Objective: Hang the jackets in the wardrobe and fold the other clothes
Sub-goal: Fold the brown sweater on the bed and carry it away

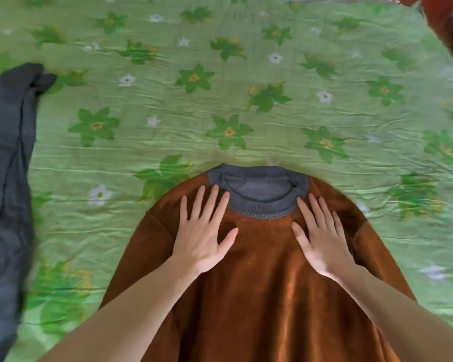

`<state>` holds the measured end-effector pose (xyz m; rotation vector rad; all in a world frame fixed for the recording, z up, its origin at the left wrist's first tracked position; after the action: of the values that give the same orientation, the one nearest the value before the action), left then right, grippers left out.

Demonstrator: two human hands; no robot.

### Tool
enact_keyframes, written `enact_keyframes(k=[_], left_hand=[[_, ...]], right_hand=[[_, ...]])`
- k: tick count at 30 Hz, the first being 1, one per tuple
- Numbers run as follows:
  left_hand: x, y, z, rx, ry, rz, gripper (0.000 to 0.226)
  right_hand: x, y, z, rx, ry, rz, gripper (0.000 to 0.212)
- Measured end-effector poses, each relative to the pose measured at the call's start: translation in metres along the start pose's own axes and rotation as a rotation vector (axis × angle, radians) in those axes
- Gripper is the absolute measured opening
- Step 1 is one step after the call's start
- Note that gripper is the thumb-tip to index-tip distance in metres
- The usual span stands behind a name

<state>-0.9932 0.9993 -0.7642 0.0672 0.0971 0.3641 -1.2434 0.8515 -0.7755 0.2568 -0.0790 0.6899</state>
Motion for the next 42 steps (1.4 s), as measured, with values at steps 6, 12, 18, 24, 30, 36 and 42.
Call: enact_keyframes(k=[6, 12, 18, 24, 30, 36, 42], left_hand=[[-0.001, -0.001, -0.003, -0.035, -0.032, 0.011, 0.081], [-0.020, 0.017, 0.002, -0.011, -0.031, 0.141, 0.076], [-0.102, 0.045, 0.007, -0.005, 0.048, 0.090, 0.076], [-0.207, 0.053, 0.007, 0.022, 0.019, -0.195, 0.071], [-0.273, 0.054, 0.000, 0.079, 0.011, -0.296, 0.071], [-0.297, 0.053, -0.003, 0.125, 0.035, -0.242, 0.075], [-0.315, 0.043, 0.004, 0.113, -0.002, -0.237, 0.077]], right_hand=[[-0.002, -0.006, 0.000, -0.009, -0.013, 0.008, 0.066], [-0.001, -0.005, 0.001, 0.013, -0.059, 0.032, 0.066], [-0.028, 0.044, 0.041, -0.163, -0.166, 0.194, 0.058], [-0.121, 0.131, 0.047, -0.193, -0.429, -0.139, 0.047], [-0.154, 0.168, 0.045, 0.005, -0.554, -0.325, 0.049], [-0.171, 0.186, 0.036, 0.236, -0.881, -0.314, 0.023], [-0.244, 0.173, 0.096, 0.203, -0.737, -0.324, 0.024]])
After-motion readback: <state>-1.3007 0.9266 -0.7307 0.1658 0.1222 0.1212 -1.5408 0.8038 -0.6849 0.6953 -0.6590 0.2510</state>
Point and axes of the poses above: each hand's wrist, its own y-axis away from the middle knuckle, its own z-axis out of the back of the hand, x = y × z, the point moved 5 cm from there along -y, towards the middle knuckle, and after that the axes turned 4 degrees about z, right-handed, at the moved point
